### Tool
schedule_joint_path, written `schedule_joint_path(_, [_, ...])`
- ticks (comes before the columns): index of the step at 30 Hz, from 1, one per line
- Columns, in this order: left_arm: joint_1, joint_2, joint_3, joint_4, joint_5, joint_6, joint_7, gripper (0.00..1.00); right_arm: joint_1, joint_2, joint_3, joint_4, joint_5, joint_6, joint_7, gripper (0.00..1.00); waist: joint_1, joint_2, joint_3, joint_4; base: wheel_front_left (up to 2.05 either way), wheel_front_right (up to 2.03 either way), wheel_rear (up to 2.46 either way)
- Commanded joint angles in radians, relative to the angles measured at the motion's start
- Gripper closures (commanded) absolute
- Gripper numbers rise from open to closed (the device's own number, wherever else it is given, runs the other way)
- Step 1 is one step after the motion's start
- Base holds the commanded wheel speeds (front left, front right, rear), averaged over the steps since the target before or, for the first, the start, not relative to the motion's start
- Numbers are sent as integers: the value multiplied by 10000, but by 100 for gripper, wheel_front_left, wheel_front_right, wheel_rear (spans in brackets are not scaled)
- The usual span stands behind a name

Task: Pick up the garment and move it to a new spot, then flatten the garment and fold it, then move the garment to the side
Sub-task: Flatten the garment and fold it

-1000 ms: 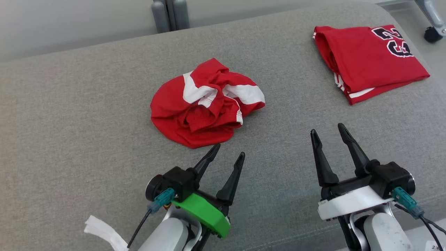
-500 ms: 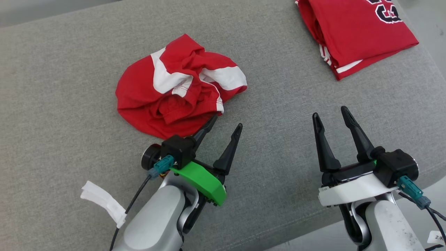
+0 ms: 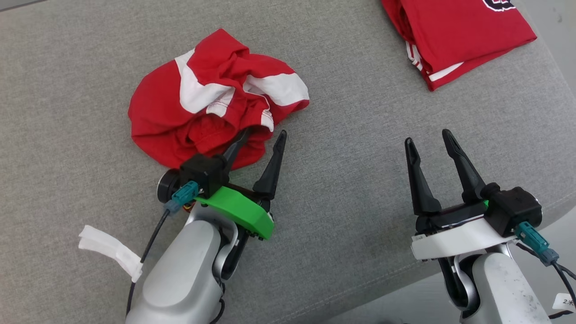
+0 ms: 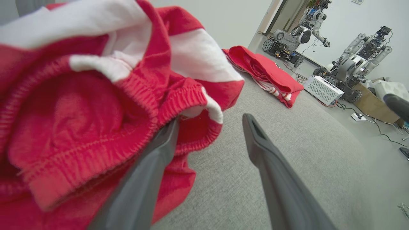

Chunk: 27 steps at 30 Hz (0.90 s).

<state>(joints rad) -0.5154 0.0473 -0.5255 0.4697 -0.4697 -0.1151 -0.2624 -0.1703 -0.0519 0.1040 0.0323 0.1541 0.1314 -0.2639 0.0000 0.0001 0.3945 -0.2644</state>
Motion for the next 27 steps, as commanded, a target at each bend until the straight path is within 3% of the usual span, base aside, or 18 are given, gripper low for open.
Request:
schedule_joint_path(1, [-207, 60, 77, 35, 120, 34, -29, 0, -126, 0, -7, -12, -76, -17, -2, 0, 0, -1, 42, -5, 0, 0, 0])
schedule_joint_path(4, [-319, 62, 264, 45, 108, 95, -29, 5, -173, 5, 9, -6, -90, -17, -2, 0, 0, -1, 92, -10, 0, 0, 0])
schedule_joint_path(6, [-353, 60, 363, 44, 88, 91, -29, 29, -181, 4, 18, 12, -103, -17, -2, 0, 0, -1, 99, -16, 0, 0, 0])
schedule_joint_path(7, [-362, 60, 401, 48, 96, 91, -29, 49, -186, 5, 23, 19, -104, -17, -2, 0, 0, -1, 97, -21, 0, 0, 0])
schedule_joint_path(9, [-362, 62, 510, 55, 94, 85, -29, 64, -186, 6, 29, 38, -98, -17, -2, 0, 0, -1, 82, -39, 0, 0, 0])
schedule_joint_path(12, [-349, 62, 681, 56, 89, 104, -29, 100, -167, 7, 37, 62, -110, -17, -2, 0, 0, -1, 49, -63, 0, 0, 0])
schedule_joint_path(21, [-348, 60, 929, 178, -147, -15, -29, 100, -72, 8, 75, 133, -49, -17, -2, 0, 0, -1, -179, -26, 0, 0, 0])
schedule_joint_path(27, [-628, 56, 534, 32, -314, -149, -29, 100, 80, 11, 238, 307, 159, -17, -2, 0, 0, -1, -866, -29, 0, 0, 0])
